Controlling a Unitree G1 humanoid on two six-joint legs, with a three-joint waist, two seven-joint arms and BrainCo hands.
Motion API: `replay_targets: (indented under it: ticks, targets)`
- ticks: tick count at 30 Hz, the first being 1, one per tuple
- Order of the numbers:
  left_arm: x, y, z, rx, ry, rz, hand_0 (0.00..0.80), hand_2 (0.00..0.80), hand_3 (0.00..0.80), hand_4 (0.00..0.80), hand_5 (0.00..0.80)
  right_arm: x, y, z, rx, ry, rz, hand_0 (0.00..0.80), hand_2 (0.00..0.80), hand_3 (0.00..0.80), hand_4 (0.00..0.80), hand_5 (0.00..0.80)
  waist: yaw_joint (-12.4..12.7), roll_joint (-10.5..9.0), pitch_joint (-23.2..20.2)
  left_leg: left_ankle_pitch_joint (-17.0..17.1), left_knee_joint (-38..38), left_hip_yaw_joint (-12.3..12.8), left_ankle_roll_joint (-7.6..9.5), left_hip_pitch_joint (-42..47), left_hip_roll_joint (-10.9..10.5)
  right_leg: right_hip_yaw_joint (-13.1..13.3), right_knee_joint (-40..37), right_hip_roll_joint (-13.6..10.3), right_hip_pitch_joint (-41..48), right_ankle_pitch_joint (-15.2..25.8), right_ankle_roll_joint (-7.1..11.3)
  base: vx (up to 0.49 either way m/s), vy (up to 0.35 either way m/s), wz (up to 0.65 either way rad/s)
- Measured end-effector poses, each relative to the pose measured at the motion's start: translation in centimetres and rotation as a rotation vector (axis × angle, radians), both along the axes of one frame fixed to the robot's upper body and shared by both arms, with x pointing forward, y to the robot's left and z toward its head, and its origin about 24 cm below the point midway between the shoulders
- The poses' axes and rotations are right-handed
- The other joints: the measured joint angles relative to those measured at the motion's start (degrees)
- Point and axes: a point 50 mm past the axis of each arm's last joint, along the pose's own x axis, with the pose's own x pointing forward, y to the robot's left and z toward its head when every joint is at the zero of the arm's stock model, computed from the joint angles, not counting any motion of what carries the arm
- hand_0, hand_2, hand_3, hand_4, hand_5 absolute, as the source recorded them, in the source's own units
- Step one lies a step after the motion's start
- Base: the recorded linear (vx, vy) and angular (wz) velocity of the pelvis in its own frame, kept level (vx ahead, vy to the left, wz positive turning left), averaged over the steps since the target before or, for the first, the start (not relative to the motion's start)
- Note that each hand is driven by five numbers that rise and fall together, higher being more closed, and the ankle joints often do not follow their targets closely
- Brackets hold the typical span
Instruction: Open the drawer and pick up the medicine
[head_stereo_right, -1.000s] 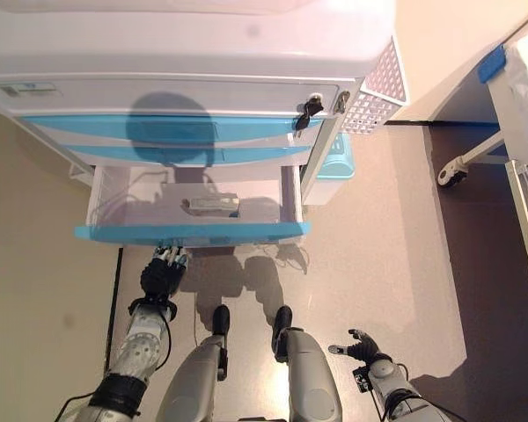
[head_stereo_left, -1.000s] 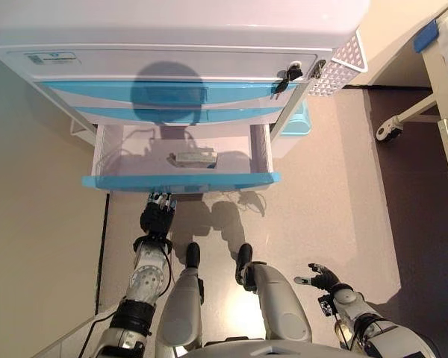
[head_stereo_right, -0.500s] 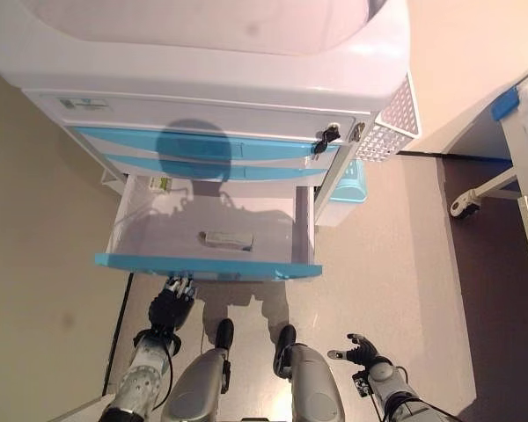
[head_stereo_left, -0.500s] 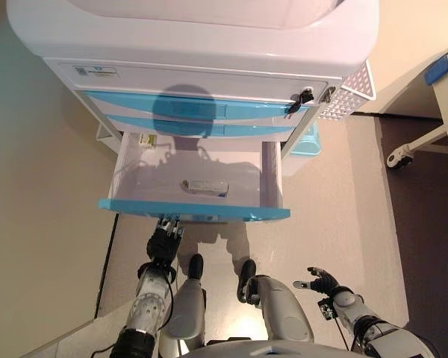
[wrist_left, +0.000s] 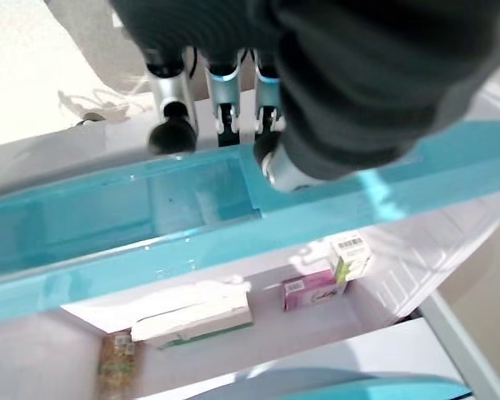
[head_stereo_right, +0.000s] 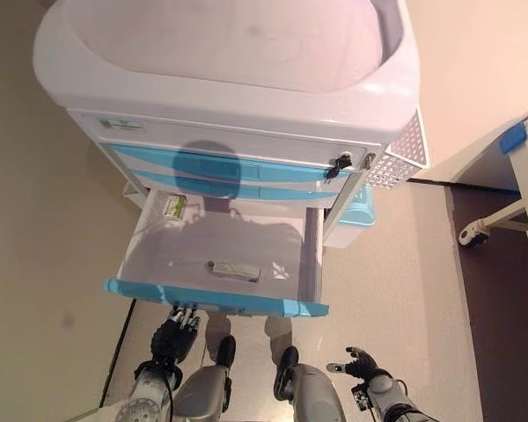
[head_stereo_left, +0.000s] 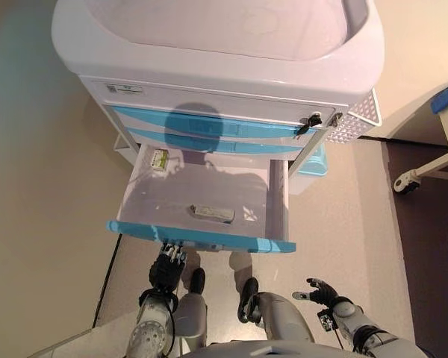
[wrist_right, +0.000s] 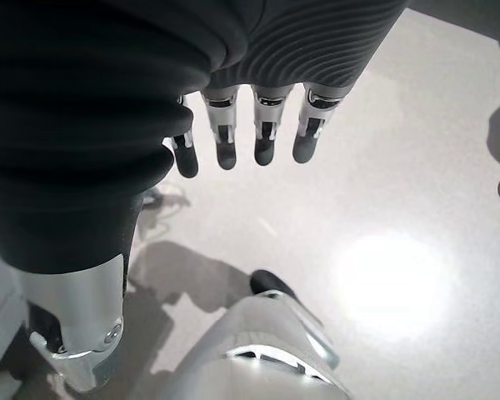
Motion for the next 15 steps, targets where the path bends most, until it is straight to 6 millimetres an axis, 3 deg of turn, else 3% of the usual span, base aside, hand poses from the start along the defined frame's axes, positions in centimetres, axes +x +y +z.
replay_targets:
  ticks: [15]
  targets:
    - [-2.7,-0.2,-1.4,-0.036,0.081,0.048,0.8,0.8,0.8,0.8,0.8,-1.1,0.1,-0.4,0.002,0.03,-0.012,0.0,0.0,0.0,0.0,0.0,0.2,0.19,-3.0,-0.2,-0.9,-0.5,0.24,0.9,-0.1,-0.2,-0.8,0.0,0.9,-0.4,0.25,0.023,-0.003,0.01]
